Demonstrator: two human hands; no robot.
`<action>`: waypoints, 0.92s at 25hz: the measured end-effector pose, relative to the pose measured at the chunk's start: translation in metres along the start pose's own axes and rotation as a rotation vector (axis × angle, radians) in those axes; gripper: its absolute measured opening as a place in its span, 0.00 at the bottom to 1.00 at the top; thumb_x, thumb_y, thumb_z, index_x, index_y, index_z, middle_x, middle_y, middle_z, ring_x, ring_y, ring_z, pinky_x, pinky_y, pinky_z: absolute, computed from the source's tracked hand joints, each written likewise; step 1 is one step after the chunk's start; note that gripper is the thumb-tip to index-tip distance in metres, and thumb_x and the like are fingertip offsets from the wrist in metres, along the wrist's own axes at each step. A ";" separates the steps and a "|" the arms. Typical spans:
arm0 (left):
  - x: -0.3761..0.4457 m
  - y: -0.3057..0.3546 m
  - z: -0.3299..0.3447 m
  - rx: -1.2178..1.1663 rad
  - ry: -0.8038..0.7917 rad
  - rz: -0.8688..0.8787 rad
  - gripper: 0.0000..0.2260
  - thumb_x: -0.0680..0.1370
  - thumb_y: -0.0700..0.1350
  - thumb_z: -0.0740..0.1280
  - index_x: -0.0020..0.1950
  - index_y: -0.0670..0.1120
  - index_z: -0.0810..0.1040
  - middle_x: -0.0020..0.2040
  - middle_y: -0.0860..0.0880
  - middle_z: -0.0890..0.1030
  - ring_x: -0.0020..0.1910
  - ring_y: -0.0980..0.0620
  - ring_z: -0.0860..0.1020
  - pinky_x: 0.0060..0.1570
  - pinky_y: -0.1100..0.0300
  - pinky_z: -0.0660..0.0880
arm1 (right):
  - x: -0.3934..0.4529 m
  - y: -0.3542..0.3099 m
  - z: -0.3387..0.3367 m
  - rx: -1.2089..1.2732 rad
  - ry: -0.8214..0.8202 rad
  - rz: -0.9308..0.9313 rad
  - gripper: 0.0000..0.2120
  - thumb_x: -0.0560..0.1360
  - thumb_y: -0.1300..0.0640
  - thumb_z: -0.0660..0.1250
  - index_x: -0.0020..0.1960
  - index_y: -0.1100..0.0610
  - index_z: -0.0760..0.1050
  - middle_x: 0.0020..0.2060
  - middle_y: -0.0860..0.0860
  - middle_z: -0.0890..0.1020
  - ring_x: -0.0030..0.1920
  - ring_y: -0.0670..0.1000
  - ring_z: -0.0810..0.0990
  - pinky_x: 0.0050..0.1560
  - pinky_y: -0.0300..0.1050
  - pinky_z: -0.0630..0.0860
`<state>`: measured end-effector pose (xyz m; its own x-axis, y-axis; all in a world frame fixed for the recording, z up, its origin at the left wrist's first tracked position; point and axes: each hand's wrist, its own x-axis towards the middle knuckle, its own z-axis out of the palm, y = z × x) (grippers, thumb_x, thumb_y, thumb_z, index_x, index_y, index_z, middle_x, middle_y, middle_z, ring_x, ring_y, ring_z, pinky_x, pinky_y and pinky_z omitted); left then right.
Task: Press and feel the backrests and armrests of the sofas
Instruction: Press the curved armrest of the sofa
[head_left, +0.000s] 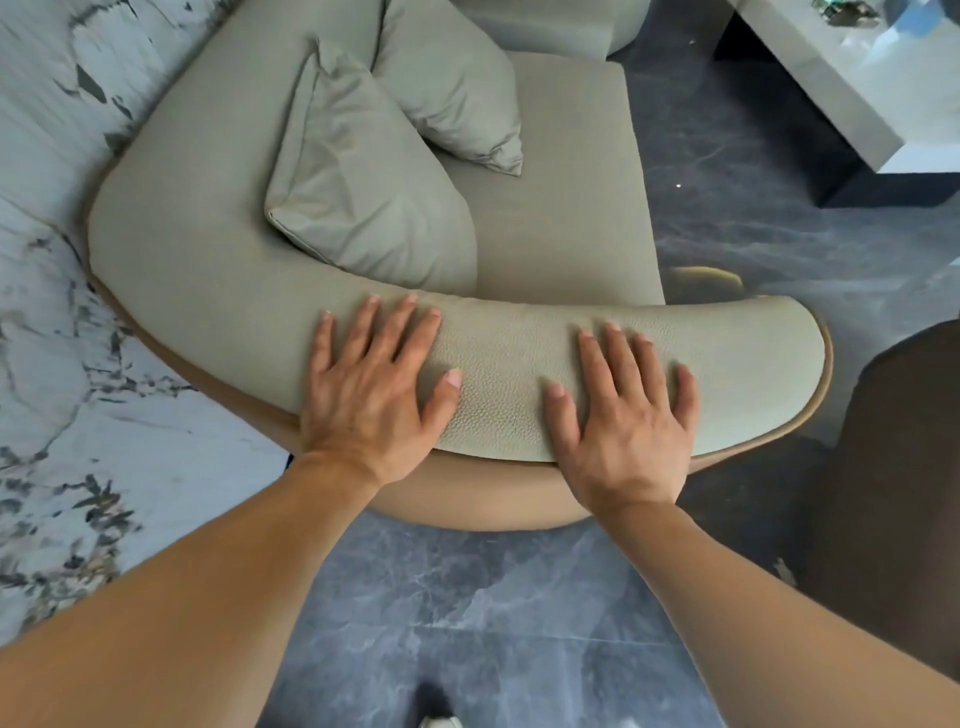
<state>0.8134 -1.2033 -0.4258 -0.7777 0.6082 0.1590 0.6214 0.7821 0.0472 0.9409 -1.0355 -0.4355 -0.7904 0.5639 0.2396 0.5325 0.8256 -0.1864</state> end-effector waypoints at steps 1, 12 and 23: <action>0.000 0.000 -0.001 -0.003 0.019 0.006 0.30 0.76 0.62 0.49 0.74 0.50 0.65 0.75 0.48 0.66 0.74 0.42 0.62 0.73 0.38 0.51 | 0.000 0.000 0.001 0.006 0.033 -0.007 0.30 0.78 0.38 0.47 0.74 0.50 0.65 0.73 0.51 0.69 0.74 0.56 0.62 0.72 0.61 0.51; 0.021 0.001 0.004 -0.012 0.107 0.021 0.28 0.75 0.59 0.54 0.71 0.48 0.71 0.72 0.45 0.71 0.71 0.40 0.67 0.70 0.36 0.58 | 0.025 0.003 0.003 -0.047 0.054 -0.022 0.31 0.76 0.40 0.49 0.73 0.53 0.68 0.71 0.53 0.71 0.72 0.58 0.66 0.69 0.64 0.58; 0.080 0.001 0.019 -0.025 0.170 0.005 0.27 0.75 0.59 0.54 0.71 0.49 0.71 0.71 0.46 0.72 0.71 0.41 0.67 0.71 0.37 0.56 | 0.083 0.010 0.023 -0.038 0.141 -0.045 0.30 0.76 0.40 0.49 0.72 0.53 0.69 0.70 0.53 0.73 0.71 0.58 0.67 0.69 0.64 0.59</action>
<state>0.7501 -1.1519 -0.4316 -0.7481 0.5790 0.3242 0.6294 0.7739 0.0702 0.8737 -0.9806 -0.4392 -0.7645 0.5214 0.3791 0.5107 0.8487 -0.1372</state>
